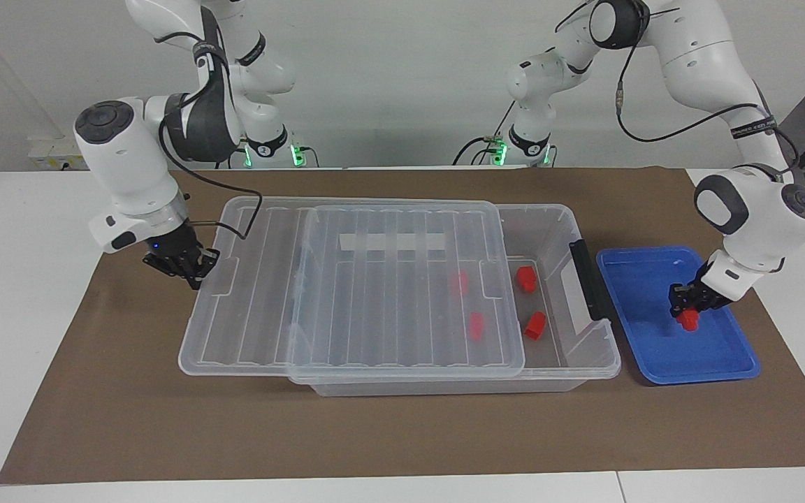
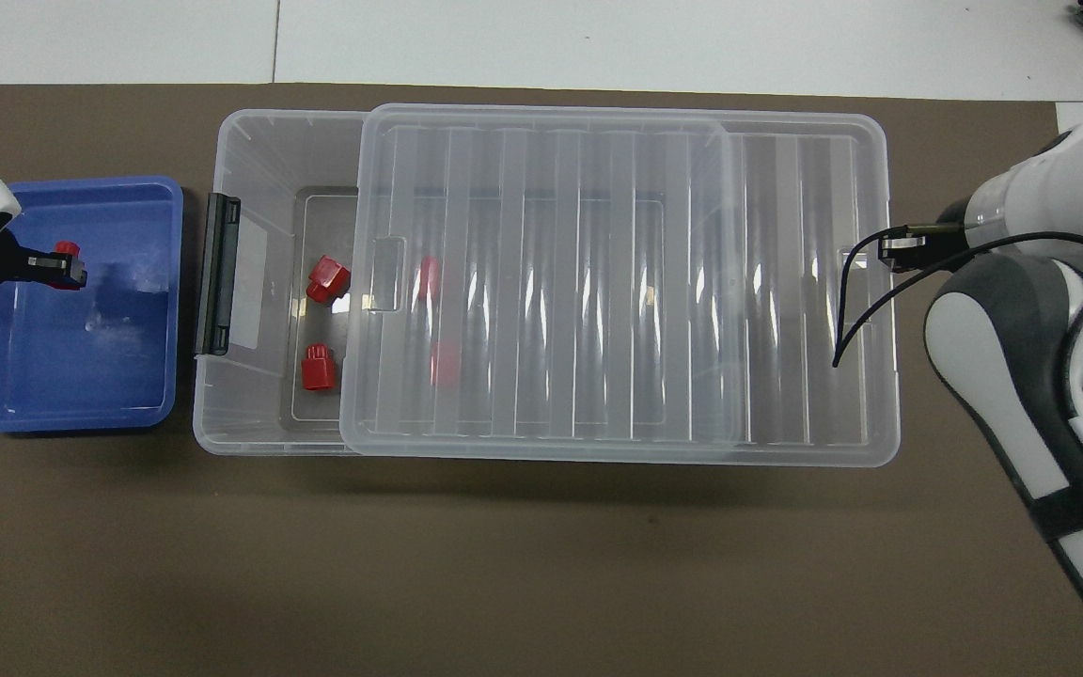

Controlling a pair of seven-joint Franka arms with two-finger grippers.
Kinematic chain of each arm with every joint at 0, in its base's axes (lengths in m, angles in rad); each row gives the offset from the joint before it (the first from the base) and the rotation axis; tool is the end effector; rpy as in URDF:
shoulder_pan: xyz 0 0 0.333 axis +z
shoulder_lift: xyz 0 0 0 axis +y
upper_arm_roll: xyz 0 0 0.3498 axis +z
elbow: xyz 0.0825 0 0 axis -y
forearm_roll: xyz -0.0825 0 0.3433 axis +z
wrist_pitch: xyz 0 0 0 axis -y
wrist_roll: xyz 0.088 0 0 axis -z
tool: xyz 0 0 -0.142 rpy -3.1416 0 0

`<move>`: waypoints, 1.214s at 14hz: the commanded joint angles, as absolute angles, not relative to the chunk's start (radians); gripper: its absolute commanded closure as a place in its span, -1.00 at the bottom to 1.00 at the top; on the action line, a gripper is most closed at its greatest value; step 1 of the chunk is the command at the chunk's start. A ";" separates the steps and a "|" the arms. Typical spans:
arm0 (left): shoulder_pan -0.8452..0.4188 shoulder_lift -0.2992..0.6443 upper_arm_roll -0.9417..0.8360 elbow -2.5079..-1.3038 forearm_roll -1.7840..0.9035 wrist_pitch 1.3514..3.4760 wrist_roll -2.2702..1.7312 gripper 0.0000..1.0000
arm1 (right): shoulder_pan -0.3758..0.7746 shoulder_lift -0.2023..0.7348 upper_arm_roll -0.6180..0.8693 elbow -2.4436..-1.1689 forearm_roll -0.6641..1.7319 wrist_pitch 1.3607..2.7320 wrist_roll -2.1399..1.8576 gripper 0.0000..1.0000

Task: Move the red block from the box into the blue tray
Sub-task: 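Set the block in the tray while the right gripper closes the lid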

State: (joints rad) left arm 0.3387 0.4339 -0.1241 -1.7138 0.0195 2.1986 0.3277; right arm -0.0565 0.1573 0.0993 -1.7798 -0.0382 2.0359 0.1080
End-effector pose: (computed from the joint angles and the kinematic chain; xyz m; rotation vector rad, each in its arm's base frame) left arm 0.6325 0.1483 0.3621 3.1155 -0.1736 0.0966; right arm 0.5876 0.0187 0.4874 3.1246 -0.0809 0.1577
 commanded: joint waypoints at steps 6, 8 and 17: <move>0.350 0.382 -0.123 -1.859 0.015 2.328 0.301 1.00 | 0.043 0.143 0.106 -1.802 -0.023 2.037 0.087 1.00; 0.350 0.377 -0.123 -1.867 0.015 2.339 0.299 1.00 | 0.070 0.141 0.106 -1.809 -0.023 2.040 0.089 1.00; 0.342 0.379 -0.123 -1.965 0.015 2.482 0.298 1.00 | 0.140 0.140 0.107 -1.809 -0.021 2.051 0.089 1.00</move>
State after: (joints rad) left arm 0.3479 0.4012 -0.1277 -1.9138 0.0195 2.4464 0.3100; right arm 0.1320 0.1558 0.1049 -1.7869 -0.0383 2.0356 0.1080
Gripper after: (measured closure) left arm 0.656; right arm 0.991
